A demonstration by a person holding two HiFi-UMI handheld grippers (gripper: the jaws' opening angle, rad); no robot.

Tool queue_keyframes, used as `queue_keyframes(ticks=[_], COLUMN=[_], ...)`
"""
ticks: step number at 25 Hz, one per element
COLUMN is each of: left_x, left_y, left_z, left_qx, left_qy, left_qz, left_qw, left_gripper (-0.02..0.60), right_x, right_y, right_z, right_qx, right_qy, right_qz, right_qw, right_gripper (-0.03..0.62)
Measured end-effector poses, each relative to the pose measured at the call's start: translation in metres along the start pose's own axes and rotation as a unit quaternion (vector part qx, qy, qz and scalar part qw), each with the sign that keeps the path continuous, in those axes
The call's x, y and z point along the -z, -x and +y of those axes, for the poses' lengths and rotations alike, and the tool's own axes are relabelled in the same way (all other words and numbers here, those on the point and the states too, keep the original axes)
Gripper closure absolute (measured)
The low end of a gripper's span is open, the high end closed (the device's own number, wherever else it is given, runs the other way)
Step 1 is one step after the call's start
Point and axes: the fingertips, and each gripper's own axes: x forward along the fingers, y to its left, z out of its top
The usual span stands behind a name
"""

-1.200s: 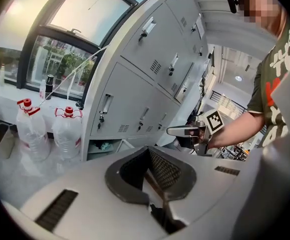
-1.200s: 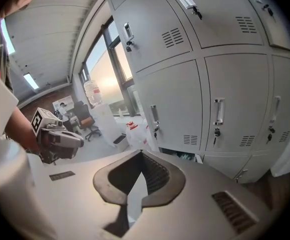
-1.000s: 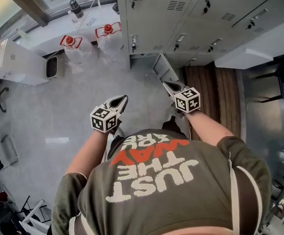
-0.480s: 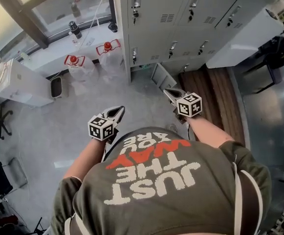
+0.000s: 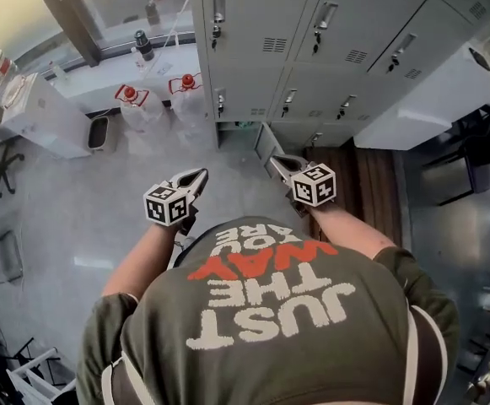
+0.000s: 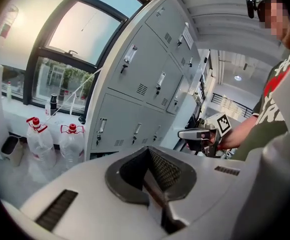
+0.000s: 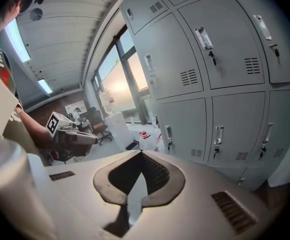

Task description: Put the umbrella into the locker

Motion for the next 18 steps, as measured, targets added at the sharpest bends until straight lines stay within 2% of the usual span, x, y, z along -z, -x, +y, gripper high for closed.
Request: queue_keyframes(ticks=[2,6,13,18], left_x=[-0.002,0.006,0.022,0.029], left_y=[-0.008,-0.013,-0.011,-0.009], left_z=[-0.005,-0.008,0.004,0.005], left_qx=[-0.002,0.012,0.02,0.025], left_qy=[0.003,-0.034,-0.032,-0.029], left_qz=[0.003,0.036,0.06,0.064], left_qw=[1.0,0.9987,0.9974,0.9972], left_gripper=[0.574,0.574,0.574,0.573], right_x=[0.004,0.011,0.01,0.014], right_y=[0.004,0.003,-0.007,-0.008], right_z=[-0.006,-0.01,-0.009,-0.012], right_qx=[-0.004,0.002,0.009,0.021], right_qy=[-0.002,-0.017,-0.032,-0.023], right_qz=[0.006,0.003,-0.001,0.009], right_qw=[1.0,1.0,0.999,0.999], right_gripper=[0.56,0.562,0.562,0.562])
